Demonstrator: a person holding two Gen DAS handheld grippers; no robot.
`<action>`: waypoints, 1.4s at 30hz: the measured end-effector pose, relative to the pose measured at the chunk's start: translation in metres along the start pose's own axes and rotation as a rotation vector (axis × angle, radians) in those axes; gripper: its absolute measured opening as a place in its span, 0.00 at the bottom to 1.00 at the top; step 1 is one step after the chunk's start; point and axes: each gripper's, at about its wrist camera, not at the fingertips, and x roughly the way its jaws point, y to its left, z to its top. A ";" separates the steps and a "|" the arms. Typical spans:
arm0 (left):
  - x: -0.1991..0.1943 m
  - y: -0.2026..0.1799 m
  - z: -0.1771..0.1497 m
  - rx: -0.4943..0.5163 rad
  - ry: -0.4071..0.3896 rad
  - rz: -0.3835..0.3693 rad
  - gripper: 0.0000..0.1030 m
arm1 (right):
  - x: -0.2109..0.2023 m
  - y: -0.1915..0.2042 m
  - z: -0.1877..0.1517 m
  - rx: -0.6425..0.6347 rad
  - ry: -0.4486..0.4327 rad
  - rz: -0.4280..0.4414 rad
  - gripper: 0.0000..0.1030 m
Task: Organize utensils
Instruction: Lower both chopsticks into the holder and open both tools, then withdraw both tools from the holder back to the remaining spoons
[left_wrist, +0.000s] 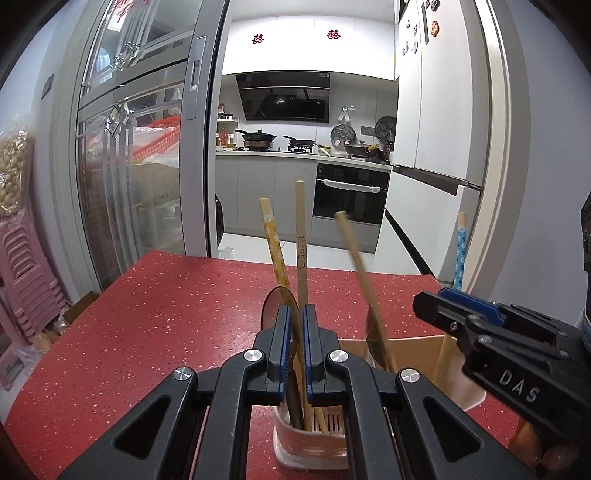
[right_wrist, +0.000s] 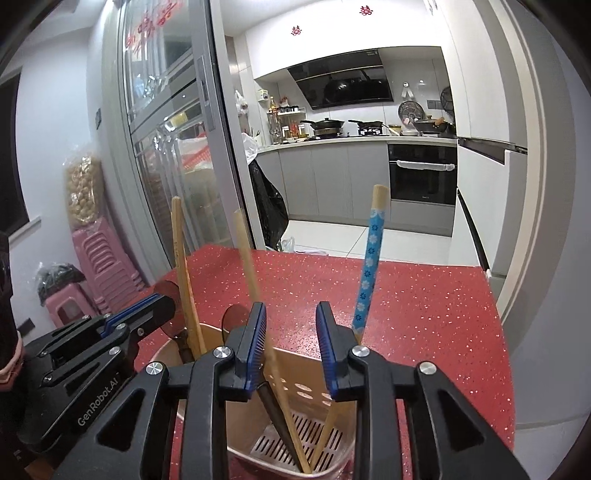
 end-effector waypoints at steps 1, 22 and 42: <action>-0.002 0.000 0.000 0.000 0.006 0.001 0.31 | -0.002 0.001 0.001 0.002 -0.001 0.002 0.30; -0.062 0.030 -0.053 -0.012 0.229 0.049 0.31 | -0.089 0.027 -0.044 0.063 0.078 0.044 0.60; -0.102 0.056 -0.133 -0.044 0.392 0.107 0.31 | -0.086 0.029 -0.143 0.217 0.428 0.004 0.77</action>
